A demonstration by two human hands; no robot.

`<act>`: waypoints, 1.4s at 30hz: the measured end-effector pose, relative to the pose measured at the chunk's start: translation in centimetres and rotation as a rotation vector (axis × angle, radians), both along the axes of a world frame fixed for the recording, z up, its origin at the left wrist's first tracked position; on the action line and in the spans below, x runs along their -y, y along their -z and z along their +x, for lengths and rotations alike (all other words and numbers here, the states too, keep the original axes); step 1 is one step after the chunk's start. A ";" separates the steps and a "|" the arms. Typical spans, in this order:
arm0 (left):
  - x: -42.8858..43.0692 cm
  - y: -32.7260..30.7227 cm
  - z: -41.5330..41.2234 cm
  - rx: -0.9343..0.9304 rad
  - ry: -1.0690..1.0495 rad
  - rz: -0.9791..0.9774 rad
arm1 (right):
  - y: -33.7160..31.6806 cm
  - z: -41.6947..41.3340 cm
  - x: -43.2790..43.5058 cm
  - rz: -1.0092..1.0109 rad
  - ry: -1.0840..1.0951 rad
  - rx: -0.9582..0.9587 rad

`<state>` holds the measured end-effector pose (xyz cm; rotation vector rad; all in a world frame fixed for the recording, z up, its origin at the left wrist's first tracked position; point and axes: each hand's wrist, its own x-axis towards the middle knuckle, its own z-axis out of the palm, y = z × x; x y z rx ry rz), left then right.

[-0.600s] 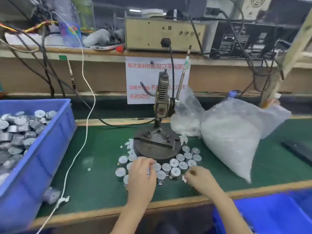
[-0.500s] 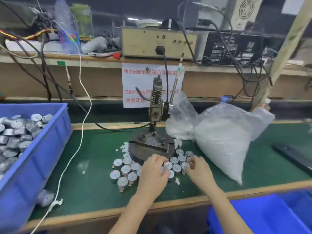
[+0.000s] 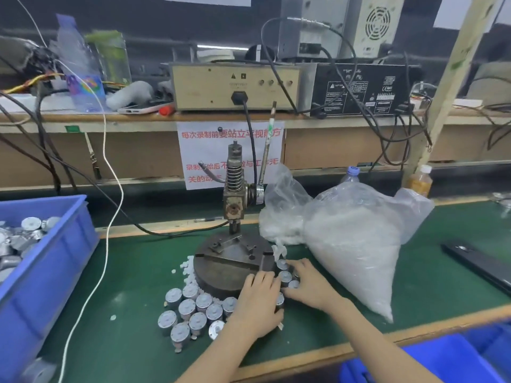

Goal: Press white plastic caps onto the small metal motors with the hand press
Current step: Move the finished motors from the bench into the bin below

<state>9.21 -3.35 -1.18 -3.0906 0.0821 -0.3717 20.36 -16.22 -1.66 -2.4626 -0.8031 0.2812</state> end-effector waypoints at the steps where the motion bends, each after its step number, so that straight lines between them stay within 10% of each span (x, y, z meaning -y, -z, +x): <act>1: 0.1 0.2 -0.2 0.045 0.005 0.003 | 0.6 -0.4 -0.2 0.099 0.037 0.060; 6: 0.6 0.4 0.0 0.175 0.059 0.020 | 2.2 -1.3 -0.4 -0.039 0.028 0.473; 16: 1.4 0.8 0.2 0.239 0.029 -0.066 | 1.7 -1.4 -0.1 -0.107 -0.120 0.564; 25: 1.3 1.0 0.3 0.238 0.007 -0.017 | 0.3 -1.4 -0.9 -0.217 -0.166 0.576; 42: 3.1 1.6 0.0 0.249 -0.150 0.121 | -0.4 -6.9 9.1 0.248 0.258 0.270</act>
